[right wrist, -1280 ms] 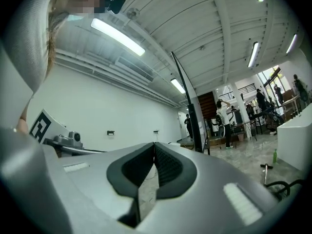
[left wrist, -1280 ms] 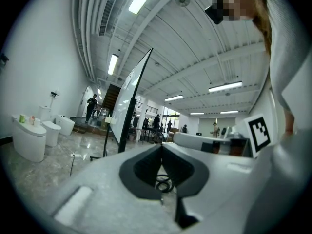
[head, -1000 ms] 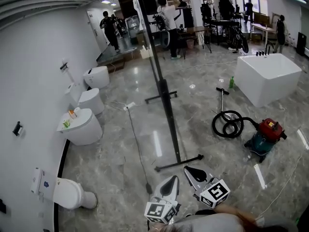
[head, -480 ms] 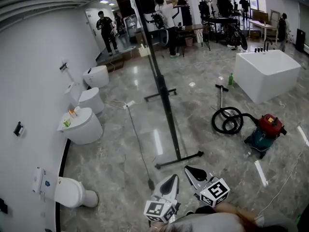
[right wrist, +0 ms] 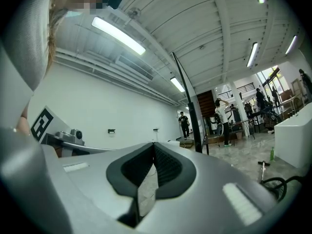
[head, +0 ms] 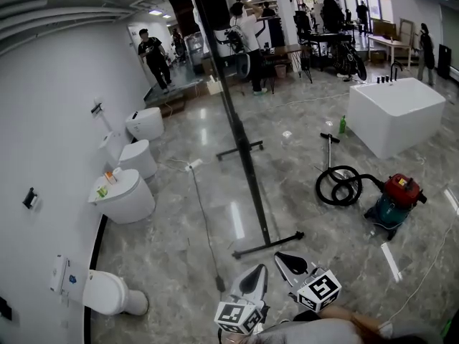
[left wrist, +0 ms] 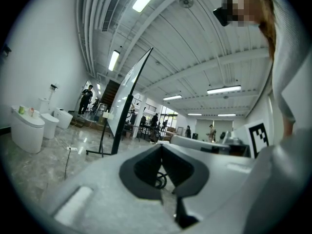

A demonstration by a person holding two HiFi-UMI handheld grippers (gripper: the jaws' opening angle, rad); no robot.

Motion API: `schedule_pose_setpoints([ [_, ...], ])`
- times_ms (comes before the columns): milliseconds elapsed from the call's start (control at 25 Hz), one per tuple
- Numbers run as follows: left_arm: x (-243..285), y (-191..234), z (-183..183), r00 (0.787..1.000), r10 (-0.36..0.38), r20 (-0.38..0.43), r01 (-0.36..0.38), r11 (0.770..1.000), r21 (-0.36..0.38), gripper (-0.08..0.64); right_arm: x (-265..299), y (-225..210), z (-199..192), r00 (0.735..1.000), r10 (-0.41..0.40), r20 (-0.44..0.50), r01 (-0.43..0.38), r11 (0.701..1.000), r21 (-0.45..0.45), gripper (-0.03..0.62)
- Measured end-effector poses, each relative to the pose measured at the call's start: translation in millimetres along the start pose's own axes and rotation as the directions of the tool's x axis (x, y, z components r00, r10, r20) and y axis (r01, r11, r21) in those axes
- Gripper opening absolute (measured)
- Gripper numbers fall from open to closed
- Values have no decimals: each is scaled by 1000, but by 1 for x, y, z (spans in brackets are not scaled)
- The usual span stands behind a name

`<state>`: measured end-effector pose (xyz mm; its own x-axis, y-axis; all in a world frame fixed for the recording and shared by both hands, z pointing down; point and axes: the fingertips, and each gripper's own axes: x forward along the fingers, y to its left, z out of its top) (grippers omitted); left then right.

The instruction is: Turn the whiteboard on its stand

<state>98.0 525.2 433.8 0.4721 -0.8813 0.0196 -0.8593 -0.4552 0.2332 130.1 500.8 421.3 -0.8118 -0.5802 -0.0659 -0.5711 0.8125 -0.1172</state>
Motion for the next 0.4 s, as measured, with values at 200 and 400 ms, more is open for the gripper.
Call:
schedule_pose_setpoints([
  [200,-4,0,-1,1000,0,-3,0,1000,-4,-5,-1,6,2,1000,7,10,-6,1000,-27,5],
  [400,-5,-2,-1,1000,4,4,-4,1000,-7,-5,-3,9,2,1000,15,3,-15,999,-36,5],
])
